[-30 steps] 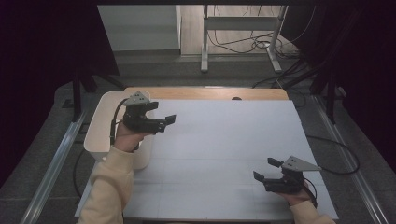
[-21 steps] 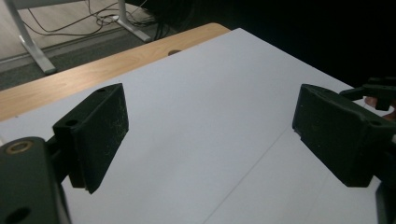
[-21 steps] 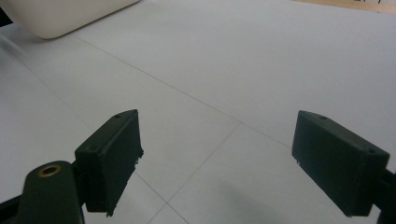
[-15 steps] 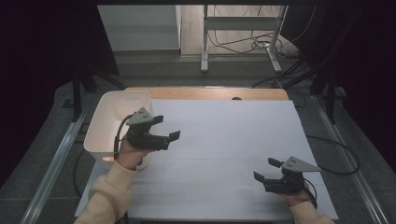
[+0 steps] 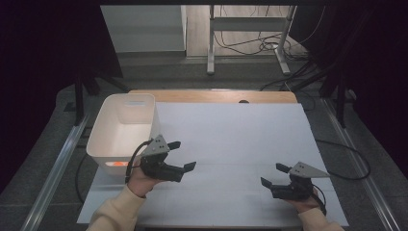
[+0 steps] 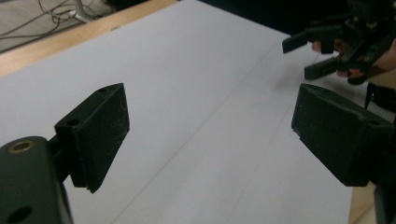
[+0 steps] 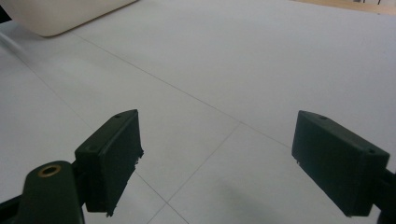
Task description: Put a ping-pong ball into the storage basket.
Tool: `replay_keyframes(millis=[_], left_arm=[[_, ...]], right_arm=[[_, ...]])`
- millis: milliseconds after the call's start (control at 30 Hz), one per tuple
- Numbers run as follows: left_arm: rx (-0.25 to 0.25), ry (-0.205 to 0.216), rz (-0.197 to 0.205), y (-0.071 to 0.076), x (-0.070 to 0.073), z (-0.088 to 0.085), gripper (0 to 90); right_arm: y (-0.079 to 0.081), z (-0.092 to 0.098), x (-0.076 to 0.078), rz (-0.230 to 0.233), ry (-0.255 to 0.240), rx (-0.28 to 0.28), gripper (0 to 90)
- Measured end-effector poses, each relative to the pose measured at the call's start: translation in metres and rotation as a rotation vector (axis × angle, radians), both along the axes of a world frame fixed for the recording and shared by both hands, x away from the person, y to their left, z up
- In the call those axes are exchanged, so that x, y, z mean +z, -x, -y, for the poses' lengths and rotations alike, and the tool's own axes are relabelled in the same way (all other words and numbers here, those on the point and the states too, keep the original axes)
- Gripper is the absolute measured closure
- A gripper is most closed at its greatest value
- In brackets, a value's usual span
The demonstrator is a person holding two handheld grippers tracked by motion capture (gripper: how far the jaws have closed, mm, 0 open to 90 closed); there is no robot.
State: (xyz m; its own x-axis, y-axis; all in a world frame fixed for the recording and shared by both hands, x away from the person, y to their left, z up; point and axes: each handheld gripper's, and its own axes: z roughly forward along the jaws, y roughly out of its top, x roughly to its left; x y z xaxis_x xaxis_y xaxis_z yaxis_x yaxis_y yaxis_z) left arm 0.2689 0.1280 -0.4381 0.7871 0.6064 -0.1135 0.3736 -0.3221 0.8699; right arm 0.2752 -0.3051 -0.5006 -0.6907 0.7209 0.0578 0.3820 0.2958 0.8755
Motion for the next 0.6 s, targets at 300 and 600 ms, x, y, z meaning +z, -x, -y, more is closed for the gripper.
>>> replay_keyframes(millis=[300,600], left_arm=[[0.027,-0.013,-0.024,0.009,-0.029,-0.001,12.1],[0.069,-0.035,-0.055,0.012,-0.05,-0.014,11.9]], right_arm=[[0.001,0.001,0.001,0.007,-0.007,0.0,16.2],[0.0,0.0,0.0,0.004,0.001,0.004,16.1]])
